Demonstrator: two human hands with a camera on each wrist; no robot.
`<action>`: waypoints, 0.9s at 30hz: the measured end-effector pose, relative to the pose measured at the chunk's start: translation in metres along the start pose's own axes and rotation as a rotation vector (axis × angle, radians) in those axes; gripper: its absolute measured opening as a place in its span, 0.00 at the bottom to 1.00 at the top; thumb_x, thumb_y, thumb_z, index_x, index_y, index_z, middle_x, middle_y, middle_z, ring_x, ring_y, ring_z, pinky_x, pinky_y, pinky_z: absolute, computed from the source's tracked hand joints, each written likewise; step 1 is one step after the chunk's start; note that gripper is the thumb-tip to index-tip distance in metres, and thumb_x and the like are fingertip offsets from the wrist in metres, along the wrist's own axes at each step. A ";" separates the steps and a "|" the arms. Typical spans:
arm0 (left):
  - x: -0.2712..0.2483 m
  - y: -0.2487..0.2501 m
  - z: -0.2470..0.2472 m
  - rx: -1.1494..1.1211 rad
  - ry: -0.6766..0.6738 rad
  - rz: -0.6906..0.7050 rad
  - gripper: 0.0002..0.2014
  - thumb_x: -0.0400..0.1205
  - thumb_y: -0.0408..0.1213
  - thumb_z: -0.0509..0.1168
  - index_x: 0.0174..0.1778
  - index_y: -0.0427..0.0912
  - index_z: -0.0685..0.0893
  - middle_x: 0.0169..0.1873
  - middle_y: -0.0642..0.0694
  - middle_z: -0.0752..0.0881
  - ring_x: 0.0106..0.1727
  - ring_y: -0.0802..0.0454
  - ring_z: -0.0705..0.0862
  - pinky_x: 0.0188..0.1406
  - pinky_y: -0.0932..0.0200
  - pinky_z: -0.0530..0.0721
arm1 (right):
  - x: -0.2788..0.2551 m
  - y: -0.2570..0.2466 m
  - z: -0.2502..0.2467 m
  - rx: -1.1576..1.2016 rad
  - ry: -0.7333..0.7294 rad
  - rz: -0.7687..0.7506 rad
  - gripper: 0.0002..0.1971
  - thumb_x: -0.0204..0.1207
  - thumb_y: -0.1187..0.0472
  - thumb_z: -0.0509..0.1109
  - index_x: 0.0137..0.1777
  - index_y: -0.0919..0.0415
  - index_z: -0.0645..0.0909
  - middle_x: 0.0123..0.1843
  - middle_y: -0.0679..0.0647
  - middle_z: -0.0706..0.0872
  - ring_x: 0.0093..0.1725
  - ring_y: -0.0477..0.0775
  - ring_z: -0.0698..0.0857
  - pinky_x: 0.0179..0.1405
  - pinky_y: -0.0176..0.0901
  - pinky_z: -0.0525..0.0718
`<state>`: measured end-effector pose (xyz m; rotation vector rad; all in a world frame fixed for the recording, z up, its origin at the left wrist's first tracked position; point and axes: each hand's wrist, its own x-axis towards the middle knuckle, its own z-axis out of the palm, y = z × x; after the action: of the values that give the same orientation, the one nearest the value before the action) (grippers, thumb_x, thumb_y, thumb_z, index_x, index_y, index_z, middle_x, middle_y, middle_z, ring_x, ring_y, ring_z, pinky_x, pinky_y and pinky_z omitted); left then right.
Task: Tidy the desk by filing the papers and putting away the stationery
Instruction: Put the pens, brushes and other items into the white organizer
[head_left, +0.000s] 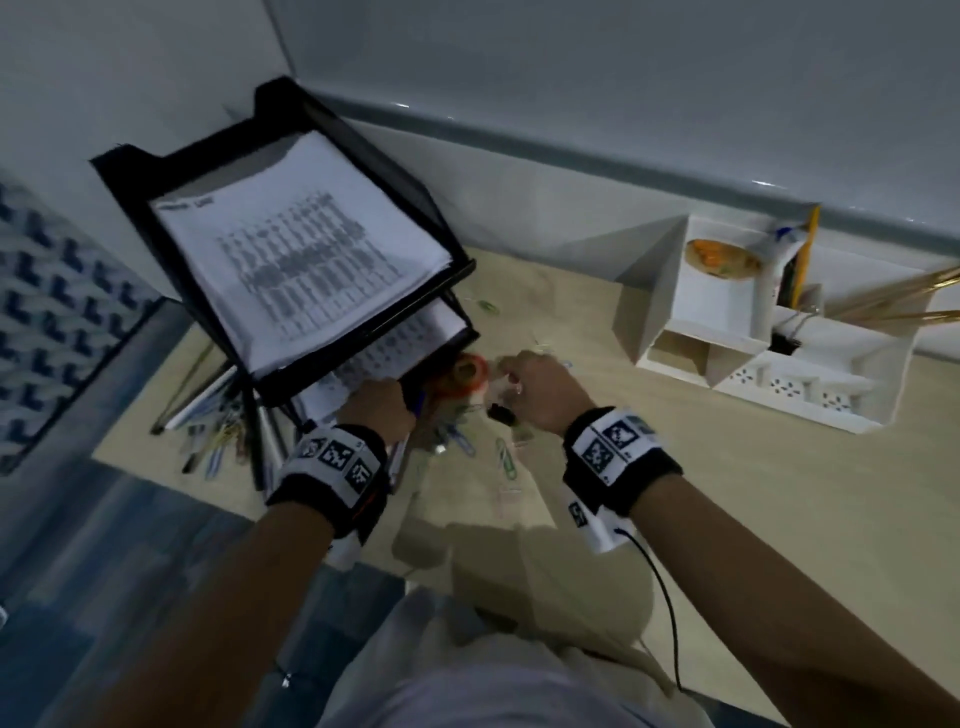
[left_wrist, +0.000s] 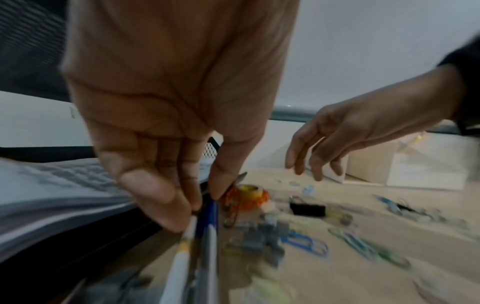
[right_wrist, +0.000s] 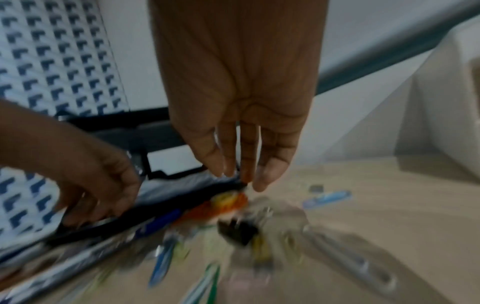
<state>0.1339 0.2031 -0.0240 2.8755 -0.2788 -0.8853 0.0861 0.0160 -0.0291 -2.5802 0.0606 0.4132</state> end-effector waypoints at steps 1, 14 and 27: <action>-0.002 -0.005 0.006 0.051 -0.026 -0.004 0.15 0.85 0.38 0.56 0.42 0.31 0.81 0.40 0.34 0.82 0.54 0.34 0.83 0.54 0.44 0.82 | 0.002 -0.005 0.011 -0.048 -0.046 0.007 0.17 0.76 0.65 0.63 0.65 0.65 0.76 0.62 0.67 0.77 0.59 0.67 0.79 0.49 0.50 0.76; 0.005 0.018 0.046 0.132 -0.006 0.049 0.27 0.84 0.41 0.60 0.76 0.30 0.65 0.73 0.36 0.74 0.73 0.39 0.75 0.69 0.50 0.75 | -0.014 0.014 0.054 -0.190 0.100 0.134 0.22 0.75 0.68 0.61 0.70 0.65 0.69 0.68 0.64 0.72 0.62 0.69 0.74 0.61 0.54 0.70; -0.010 0.175 -0.024 -0.534 0.106 0.492 0.20 0.84 0.38 0.60 0.25 0.41 0.67 0.24 0.48 0.72 0.27 0.55 0.72 0.29 0.60 0.69 | -0.090 0.117 -0.022 0.596 0.397 0.441 0.13 0.71 0.78 0.66 0.52 0.69 0.84 0.46 0.63 0.84 0.47 0.60 0.84 0.51 0.51 0.84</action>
<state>0.1155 0.0360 0.0305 2.2073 -0.6007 -0.5962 -0.0076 -0.0993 -0.0417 -2.0010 0.7792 0.0123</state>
